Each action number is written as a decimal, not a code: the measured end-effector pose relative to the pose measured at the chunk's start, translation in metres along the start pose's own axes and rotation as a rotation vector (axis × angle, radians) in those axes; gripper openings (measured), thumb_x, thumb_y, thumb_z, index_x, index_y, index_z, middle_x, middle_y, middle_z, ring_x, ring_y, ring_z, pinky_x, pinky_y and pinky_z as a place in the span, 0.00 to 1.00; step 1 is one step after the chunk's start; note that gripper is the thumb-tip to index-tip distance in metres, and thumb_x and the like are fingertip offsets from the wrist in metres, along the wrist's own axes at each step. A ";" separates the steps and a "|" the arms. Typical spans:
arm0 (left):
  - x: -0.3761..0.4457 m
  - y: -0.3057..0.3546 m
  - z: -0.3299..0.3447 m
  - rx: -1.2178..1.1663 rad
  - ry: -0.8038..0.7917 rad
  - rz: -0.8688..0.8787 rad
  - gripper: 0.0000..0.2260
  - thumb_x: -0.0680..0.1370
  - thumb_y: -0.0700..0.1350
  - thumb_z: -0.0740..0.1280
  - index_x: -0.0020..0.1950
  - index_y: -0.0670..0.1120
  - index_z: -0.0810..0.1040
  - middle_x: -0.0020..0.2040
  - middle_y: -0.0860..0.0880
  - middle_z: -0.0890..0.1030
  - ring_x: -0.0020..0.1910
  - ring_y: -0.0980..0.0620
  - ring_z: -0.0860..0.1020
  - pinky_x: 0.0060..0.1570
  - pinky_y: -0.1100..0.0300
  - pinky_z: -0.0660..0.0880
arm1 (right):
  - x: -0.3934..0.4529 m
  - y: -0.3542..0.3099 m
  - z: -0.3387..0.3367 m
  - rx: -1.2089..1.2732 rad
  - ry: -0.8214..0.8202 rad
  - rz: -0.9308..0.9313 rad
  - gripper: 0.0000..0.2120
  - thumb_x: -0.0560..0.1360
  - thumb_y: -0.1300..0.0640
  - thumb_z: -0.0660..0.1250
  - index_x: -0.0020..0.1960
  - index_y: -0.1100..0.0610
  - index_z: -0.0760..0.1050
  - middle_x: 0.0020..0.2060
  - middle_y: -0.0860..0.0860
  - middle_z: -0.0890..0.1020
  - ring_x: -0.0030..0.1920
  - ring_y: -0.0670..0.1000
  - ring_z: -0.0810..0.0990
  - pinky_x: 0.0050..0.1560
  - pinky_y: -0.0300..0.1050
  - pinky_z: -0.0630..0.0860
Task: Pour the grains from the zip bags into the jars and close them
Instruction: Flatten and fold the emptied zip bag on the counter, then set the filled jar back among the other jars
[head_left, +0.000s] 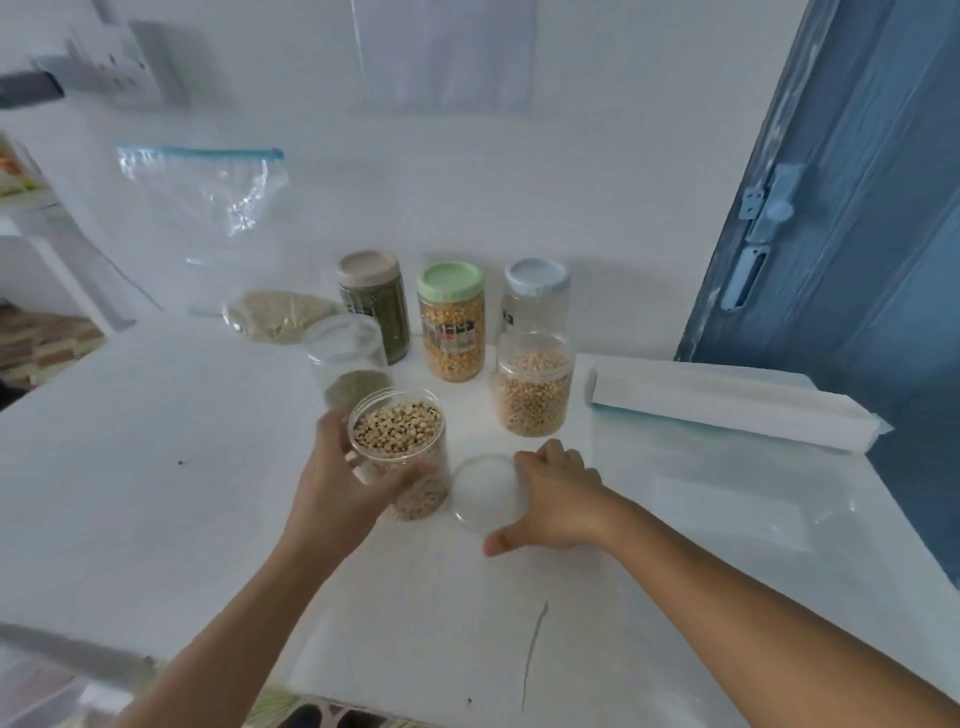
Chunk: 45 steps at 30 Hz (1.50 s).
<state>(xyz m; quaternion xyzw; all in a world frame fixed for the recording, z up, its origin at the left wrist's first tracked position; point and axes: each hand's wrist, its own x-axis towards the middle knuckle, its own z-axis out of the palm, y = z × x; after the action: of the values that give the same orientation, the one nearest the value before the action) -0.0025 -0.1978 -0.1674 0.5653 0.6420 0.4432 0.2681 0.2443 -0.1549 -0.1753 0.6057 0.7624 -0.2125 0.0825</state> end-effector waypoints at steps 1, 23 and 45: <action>0.003 -0.003 -0.001 -0.028 -0.012 0.006 0.46 0.59 0.65 0.83 0.72 0.61 0.65 0.63 0.63 0.77 0.61 0.66 0.76 0.65 0.54 0.76 | 0.002 -0.002 0.001 0.012 0.006 0.001 0.54 0.60 0.23 0.75 0.75 0.51 0.63 0.69 0.55 0.65 0.70 0.59 0.65 0.64 0.57 0.69; 0.068 -0.030 -0.008 -0.166 -0.364 0.131 0.40 0.62 0.50 0.87 0.69 0.58 0.73 0.58 0.66 0.81 0.59 0.63 0.80 0.57 0.63 0.78 | 0.038 -0.096 -0.076 0.292 0.203 -0.313 0.52 0.64 0.30 0.78 0.82 0.41 0.61 0.76 0.42 0.63 0.76 0.48 0.62 0.75 0.56 0.67; 0.080 -0.030 0.004 -0.180 -0.365 0.080 0.39 0.64 0.40 0.86 0.68 0.54 0.70 0.61 0.52 0.79 0.59 0.57 0.81 0.49 0.58 0.83 | 0.048 -0.105 -0.069 0.095 0.360 -0.148 0.53 0.58 0.18 0.69 0.75 0.45 0.66 0.67 0.48 0.69 0.69 0.54 0.67 0.64 0.55 0.73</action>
<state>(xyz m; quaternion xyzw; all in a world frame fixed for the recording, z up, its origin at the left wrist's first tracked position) -0.0306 -0.1189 -0.1826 0.6349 0.5177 0.3995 0.4115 0.1409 -0.1017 -0.1087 0.5793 0.7965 -0.1418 -0.0997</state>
